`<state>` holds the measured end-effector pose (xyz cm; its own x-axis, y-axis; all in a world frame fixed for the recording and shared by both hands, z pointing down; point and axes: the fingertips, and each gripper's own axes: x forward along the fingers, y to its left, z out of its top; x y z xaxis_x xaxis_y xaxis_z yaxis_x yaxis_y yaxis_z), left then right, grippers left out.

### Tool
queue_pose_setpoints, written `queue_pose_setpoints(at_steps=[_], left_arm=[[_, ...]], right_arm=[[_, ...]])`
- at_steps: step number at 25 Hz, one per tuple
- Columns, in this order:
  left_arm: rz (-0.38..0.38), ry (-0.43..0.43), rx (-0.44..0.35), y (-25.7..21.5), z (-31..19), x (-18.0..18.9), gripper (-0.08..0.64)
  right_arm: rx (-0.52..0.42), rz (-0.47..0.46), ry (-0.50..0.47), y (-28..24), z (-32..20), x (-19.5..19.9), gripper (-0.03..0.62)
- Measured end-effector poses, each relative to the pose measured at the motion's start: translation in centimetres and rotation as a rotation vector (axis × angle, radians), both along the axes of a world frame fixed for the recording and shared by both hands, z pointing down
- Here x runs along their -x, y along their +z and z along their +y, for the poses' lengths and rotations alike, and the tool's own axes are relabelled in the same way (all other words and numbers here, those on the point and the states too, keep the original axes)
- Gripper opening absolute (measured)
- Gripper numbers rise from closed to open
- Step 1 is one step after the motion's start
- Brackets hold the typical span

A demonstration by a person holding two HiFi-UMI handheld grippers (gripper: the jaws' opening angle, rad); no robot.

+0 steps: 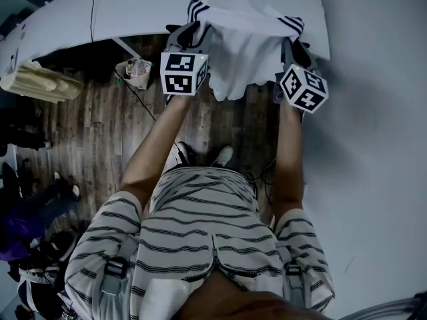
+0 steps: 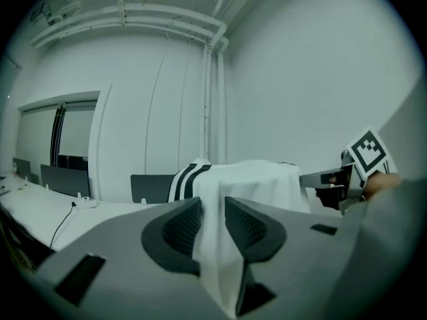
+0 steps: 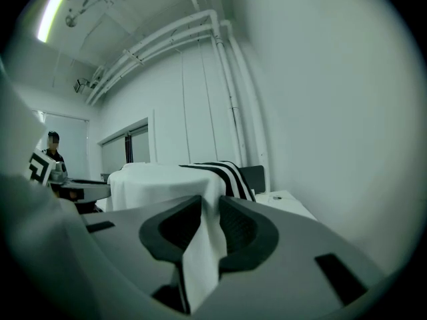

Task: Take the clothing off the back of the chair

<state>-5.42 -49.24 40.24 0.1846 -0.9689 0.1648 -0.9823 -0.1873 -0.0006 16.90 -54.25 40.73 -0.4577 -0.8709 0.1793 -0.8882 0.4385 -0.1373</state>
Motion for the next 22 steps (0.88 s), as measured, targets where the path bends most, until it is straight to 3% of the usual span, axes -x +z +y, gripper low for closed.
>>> queue_pose_setpoints(at_steps=[6,13,22], left_arm=[[-0.001,0.004,-0.002,-0.14,-0.29,0.35,0.084],[-0.006,0.009,-0.01,-0.32,-0.28,0.33,0.034],[-0.003,0.0,-0.017,-0.68,0.11,0.19,0.029]], right_arm=[[-0.007,0.009,-0.01,-0.28,-0.54,0.69,0.034],[-0.016,0.007,-0.011,-0.33,-0.27,0.58,0.026],[-0.028,-0.023,-0.001,-0.88,0.2,-0.18,0.025]])
